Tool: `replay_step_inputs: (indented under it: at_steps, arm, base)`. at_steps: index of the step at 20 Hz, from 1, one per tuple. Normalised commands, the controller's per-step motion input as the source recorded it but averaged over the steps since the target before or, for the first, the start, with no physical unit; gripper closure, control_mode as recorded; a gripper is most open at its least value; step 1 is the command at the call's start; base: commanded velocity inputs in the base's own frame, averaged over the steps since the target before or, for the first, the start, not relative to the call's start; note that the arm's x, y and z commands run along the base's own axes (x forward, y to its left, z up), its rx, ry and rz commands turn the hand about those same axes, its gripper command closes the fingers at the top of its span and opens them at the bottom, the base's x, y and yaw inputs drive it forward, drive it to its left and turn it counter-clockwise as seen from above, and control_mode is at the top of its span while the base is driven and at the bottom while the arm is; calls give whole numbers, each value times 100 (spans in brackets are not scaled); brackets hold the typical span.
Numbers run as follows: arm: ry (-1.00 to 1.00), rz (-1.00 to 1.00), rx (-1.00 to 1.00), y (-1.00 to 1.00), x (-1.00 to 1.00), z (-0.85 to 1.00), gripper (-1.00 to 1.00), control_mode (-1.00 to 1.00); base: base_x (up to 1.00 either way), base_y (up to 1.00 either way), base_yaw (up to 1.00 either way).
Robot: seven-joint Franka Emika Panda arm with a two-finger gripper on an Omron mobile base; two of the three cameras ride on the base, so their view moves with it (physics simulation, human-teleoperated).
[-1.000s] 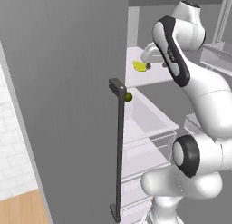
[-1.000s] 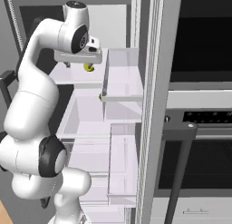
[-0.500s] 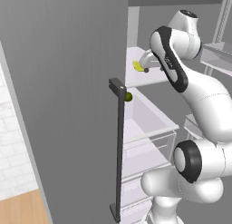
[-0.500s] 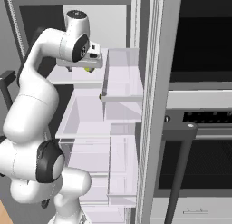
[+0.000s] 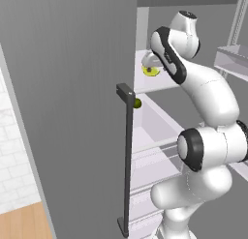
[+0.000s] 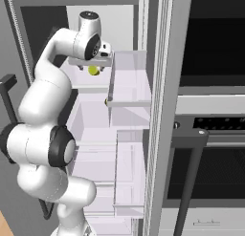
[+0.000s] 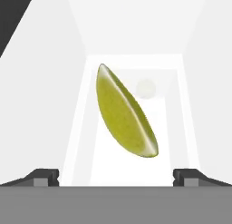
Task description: Grab a lemon wedge from the fridge and one ice cube from the ice bowl, and put them in the glass of lemonade.
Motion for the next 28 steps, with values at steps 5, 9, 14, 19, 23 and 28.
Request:
replay_step_inputs:
  at_steps: [5, 9, 14, 19, 23, 28]
  arm:
    - [6, 0, 0, 0, 44, -11, -100, -100]
    - [0, 0, 0, 0, 55, -6, -100, -100]
    - [0, 0, 0, 0, 20, -6, -100, -100]
    - [0, 0, 0, 4, 0, -35, -100, -100]
    - [0, 6, 0, 17, -16, -36, -100, -100]
    - [-1, 11, 0, 23, -17, -37, -100, -100]
  base:
    - [0, 0, 0]
    - [0, 0, 0]
    - [0, 0, 0]
    - [0, 0, 0]
    - [0, 0, 0]
    - [0, 0, 0]
